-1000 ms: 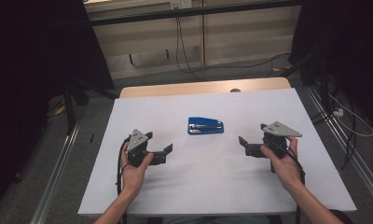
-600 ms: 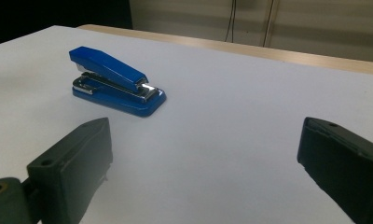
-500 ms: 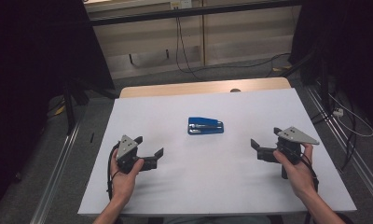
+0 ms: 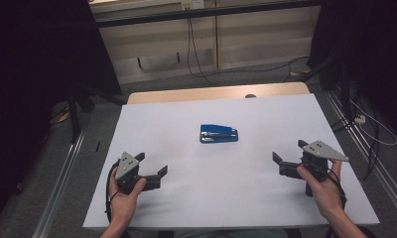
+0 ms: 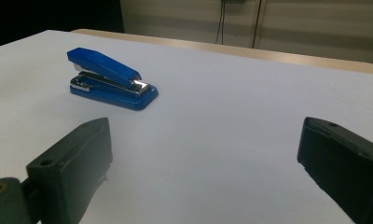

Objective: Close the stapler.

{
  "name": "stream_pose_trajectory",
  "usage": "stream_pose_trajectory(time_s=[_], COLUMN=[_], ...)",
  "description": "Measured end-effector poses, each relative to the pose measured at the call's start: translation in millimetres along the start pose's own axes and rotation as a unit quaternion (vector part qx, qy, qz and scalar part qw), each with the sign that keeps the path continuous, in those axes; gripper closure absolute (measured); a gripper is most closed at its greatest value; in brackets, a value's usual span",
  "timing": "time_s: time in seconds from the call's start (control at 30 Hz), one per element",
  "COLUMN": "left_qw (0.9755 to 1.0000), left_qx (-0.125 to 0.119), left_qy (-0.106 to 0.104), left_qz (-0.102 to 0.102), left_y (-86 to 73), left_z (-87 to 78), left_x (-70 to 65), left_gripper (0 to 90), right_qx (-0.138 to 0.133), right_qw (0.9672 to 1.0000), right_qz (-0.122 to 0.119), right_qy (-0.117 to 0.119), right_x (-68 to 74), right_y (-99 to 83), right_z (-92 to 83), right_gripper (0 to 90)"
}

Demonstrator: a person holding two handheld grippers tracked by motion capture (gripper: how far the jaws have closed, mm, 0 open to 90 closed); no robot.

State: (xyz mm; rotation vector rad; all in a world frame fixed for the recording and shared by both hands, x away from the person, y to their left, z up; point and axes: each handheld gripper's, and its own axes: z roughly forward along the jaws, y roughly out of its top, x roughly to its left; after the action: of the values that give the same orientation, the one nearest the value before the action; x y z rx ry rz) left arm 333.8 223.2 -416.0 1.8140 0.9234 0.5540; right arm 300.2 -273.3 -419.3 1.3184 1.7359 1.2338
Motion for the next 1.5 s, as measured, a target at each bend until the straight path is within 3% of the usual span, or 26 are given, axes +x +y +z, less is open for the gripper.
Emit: stream_pose_trajectory(time_s=[0.37, 0.6, 0.7, 0.83, 1.0, 1.43, 1.5], left_qw=[0.9999, 1.0, 0.9998, 0.9999, 0.9998, 0.9995, 0.9996], left_qx=[-0.002, 0.002, 0.005, 0.002, 0.021, 0.026, 0.026], left_qy=[0.015, 0.009, 0.016, 0.013, 0.008, 0.014, 0.007], left_qz=[-0.008, -0.002, 0.006, -0.004, 0.0, 0.005, 0.003], left_y=[-7.3, -10.1, -10.7, -12.2, -14.5, -13.7, -12.7], left_z=[-12.5, -16.9, -16.1, -17.4, -12.5, -7.5, -5.0], left_x=[1.2, -2.3, -5.3, -4.2, -5.9, -9.2, -10.8], left_gripper=[4.5, 4.5, 4.5, 4.6, 4.6, 4.6, 4.6], right_qx=[-0.009, -0.007, -0.008, -0.005, -0.019, -0.027, -0.032], right_qw=[1.0, 0.9999, 0.9998, 0.9998, 0.9996, 0.9996, 0.9995], right_qz=[-0.002, -0.006, -0.011, -0.016, -0.018, 0.004, 0.001], right_qy=[-0.002, -0.013, -0.013, -0.012, -0.013, -0.008, -0.007], right_x=[-0.3, -1.4, -0.1, 4.2, 4.4, 2.2, 2.3], right_y=[-10.3, -19.3, -21.5, -25.5, -25.4, -22.6, -21.5], right_z=[-11.5, -20.3, -22.2, -24.0, -24.8, -19.0, -18.2], right_gripper=[2.8, 2.8, 2.6, 2.4, 1.9, 1.8, 1.8])
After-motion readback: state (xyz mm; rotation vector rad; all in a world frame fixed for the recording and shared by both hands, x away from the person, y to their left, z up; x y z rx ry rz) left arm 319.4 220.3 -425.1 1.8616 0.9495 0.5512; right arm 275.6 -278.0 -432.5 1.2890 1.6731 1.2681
